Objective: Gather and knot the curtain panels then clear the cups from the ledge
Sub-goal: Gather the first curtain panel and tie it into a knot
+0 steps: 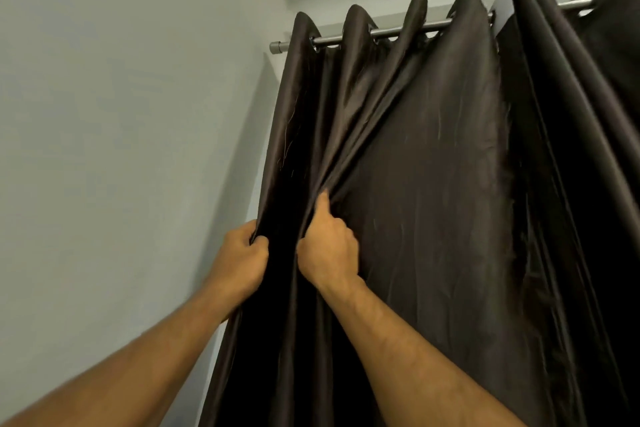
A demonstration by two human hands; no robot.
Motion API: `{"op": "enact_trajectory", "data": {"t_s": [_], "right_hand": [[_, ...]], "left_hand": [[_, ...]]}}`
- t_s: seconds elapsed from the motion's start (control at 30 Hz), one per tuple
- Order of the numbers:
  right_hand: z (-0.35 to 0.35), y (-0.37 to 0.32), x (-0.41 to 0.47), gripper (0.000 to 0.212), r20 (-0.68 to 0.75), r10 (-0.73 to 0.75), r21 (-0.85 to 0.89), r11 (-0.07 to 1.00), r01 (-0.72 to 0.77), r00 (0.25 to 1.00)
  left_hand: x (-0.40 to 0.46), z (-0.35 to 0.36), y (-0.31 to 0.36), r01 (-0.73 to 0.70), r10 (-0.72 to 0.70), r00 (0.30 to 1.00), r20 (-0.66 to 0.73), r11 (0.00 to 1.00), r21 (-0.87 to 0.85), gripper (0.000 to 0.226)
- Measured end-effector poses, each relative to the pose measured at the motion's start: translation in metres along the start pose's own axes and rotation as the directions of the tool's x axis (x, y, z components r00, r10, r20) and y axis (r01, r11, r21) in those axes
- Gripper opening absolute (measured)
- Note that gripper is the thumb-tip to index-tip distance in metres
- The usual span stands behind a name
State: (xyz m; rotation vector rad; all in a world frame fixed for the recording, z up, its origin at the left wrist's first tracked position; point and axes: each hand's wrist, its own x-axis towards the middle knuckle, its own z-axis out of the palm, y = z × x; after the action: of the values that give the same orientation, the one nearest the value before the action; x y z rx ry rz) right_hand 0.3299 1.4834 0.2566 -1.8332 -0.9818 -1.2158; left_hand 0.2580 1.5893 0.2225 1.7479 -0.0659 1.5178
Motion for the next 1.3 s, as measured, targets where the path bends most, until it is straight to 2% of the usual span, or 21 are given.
{"op": "enact_trajectory", "data": {"t_s": [0.1, 0.2, 0.27, 0.33, 0.4, 0.43, 0.47, 0.5, 0.53, 0.57, 0.6, 0.63, 0.67, 0.7, 0.77, 0.83, 0.93, 1.0, 1.13, 1.23, 1.3], "right_hand": [[0.010, -0.019, 0.009, 0.085, 0.153, -0.070, 0.072, 0.996, 0.060, 0.986], [0.005, -0.021, 0.022, 0.081, 0.278, -0.123, 0.201, 0.977, 0.068, 0.953], [-0.004, -0.011, 0.025, 0.074, 0.314, -0.150, 0.343, 0.939, 0.036, 0.937], [-0.011, 0.009, 0.027, 0.055, 0.325, -0.120, 0.481, 0.875, -0.055, 0.938], [-0.030, 0.022, 0.017, 0.027, 0.263, -0.048, 0.517, 0.851, -0.099, 0.964], [-0.040, 0.029, 0.013, 0.021, 0.146, -0.017, 0.446, 0.894, -0.050, 0.989], [-0.051, 0.039, 0.010, 0.020, -0.060, 0.010, 0.285, 0.959, 0.007, 0.998], [-0.061, 0.050, 0.010, 0.025, -0.297, 0.017, 0.074, 0.997, 0.005, 0.955], [-0.070, 0.061, 0.012, 0.044, -0.478, 0.037, -0.098, 0.991, -0.095, 0.878], [-0.079, 0.073, 0.016, 0.068, -0.562, 0.146, -0.134, 0.955, -0.263, 0.814], [-0.091, 0.082, 0.020, 0.091, -0.553, 0.325, -0.068, 0.900, -0.430, 0.767], [-0.101, 0.090, 0.024, 0.107, -0.478, 0.493, 0.029, 0.836, -0.548, 0.727], [-0.110, 0.095, 0.026, 0.114, -0.372, 0.602, 0.108, 0.784, -0.611, 0.707], [-0.116, 0.100, 0.028, 0.113, -0.288, 0.648, 0.145, 0.757, -0.637, 0.705], [-0.116, 0.095, 0.030, 0.092, -0.230, 0.601, 0.122, 0.798, -0.590, 0.765], [-0.105, 0.079, 0.034, 0.071, -0.190, 0.475, 0.034, 0.878, -0.478, 0.859], [-0.083, 0.046, 0.046, 0.078, -0.061, 0.324, -0.027, 0.945, -0.326, 0.944], [-0.073, 0.025, 0.058, 0.080, -0.026, 0.244, -0.038, 0.969, -0.245, 0.970], [-0.047, -0.024, 0.071, 0.069, 0.106, 0.034, -0.066, 0.997, -0.027, 0.994], [-0.039, -0.051, 0.082, 0.068, 0.204, -0.078, 0.006, 0.997, 0.078, 0.976], [-0.042, -0.048, 0.090, 0.069, 0.231, -0.097, 0.094, 0.993, 0.077, 0.968]], "left_hand": [[-0.001, -0.001, -0.001, 0.006, -0.004, 1.000, 0.020, 0.995, -0.104, 0.031], [-0.001, 0.002, -0.002, -0.035, 0.034, 0.999, -0.005, 0.977, -0.208, 0.023], [0.001, 0.004, -0.005, -0.089, 0.091, 0.996, 0.005, 0.979, -0.184, 0.021], [0.006, 0.005, -0.006, -0.117, 0.121, 0.992, 0.036, 0.990, -0.081, 0.019], [0.007, 0.009, -0.004, -0.114, 0.114, 0.991, 0.067, 0.993, -0.010, 0.019], [0.007, 0.011, -0.003, -0.112, 0.111, 0.991, 0.070, 0.994, 0.009, 0.021], [0.007, 0.012, -0.002, -0.112, 0.110, 0.991, 0.070, 0.993, 0.023, 0.021], [0.006, 0.013, -0.002, -0.112, 0.110, 0.992, 0.064, 0.993, 0.030, 0.020], [0.005, 0.012, -0.002, -0.110, 0.107, 0.993, 0.057, 0.993, 0.036, 0.020], [0.005, 0.013, -0.003, -0.111, 0.109, 0.993, 0.053, 0.993, 0.041, 0.020], [0.005, 0.013, -0.004, -0.115, 0.113, 0.992, 0.053, 0.992, 0.045, 0.022], [0.005, 0.012, -0.004, -0.117, 0.115, 0.992, 0.057, 0.992, 0.044, 0.024], [0.006, 0.012, -0.005, -0.115, 0.113, 0.992, 0.061, 0.993, 0.040, 0.025], [0.007, 0.012, -0.006, -0.115, 0.113, 0.992, 0.064, 0.993, 0.032, 0.026], [0.006, 0.013, -0.005, -0.114, 0.113, 0.991, 0.070, 0.993, 0.013, 0.030], [0.005, 0.015, -0.004, -0.122, 0.123, 0.989, 0.081, 0.992, -0.021, 0.038], [0.002, 0.016, 0.001, -0.143, 0.147, 0.985, 0.086, 0.988, -0.052, 0.049], [0.002, 0.014, 0.007, -0.157, 0.164, 0.982, 0.091, 0.985, -0.077, 0.054], [0.006, 0.003, 0.017, -0.210, 0.223, 0.972, 0.079, 0.967, -0.147, 0.055], [0.013, -0.006, 0.021, -0.203, 0.220, 0.973, 0.067, 0.959, -0.195, 0.051], [0.017, -0.008, 0.022, -0.194, 0.208, 0.976, 0.061, 0.964, -0.184, 0.052]]}}
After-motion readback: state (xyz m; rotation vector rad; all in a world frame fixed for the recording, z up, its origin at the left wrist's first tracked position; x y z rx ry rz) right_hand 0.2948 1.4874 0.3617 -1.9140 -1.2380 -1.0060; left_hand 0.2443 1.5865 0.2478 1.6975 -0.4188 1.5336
